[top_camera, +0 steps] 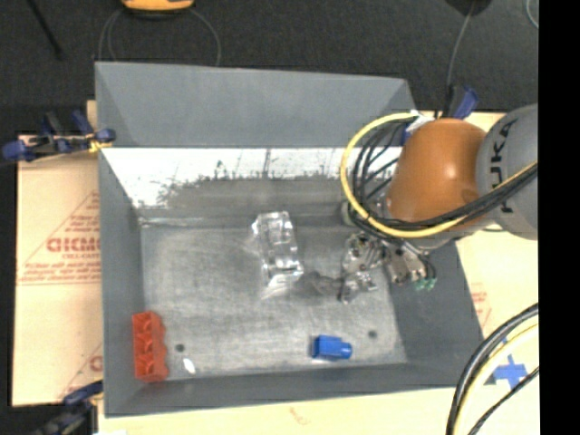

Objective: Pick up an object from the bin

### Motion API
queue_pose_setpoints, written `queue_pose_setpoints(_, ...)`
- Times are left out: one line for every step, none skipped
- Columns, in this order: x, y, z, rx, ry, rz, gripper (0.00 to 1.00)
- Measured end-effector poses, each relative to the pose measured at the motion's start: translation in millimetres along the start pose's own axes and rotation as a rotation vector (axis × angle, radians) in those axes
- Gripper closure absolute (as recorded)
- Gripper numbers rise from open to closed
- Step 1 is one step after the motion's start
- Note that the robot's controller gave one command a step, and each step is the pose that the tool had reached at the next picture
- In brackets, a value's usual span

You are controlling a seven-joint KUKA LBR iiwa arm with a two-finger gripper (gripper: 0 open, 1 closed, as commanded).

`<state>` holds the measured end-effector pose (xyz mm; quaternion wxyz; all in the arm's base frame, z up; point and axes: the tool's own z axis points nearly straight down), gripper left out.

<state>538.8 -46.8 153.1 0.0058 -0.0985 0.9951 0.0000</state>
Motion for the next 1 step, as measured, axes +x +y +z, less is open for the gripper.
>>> queue_pose_setpoints(15.2, -20.2, -99.8, 0.004, 0.001, -0.133, 1.00)
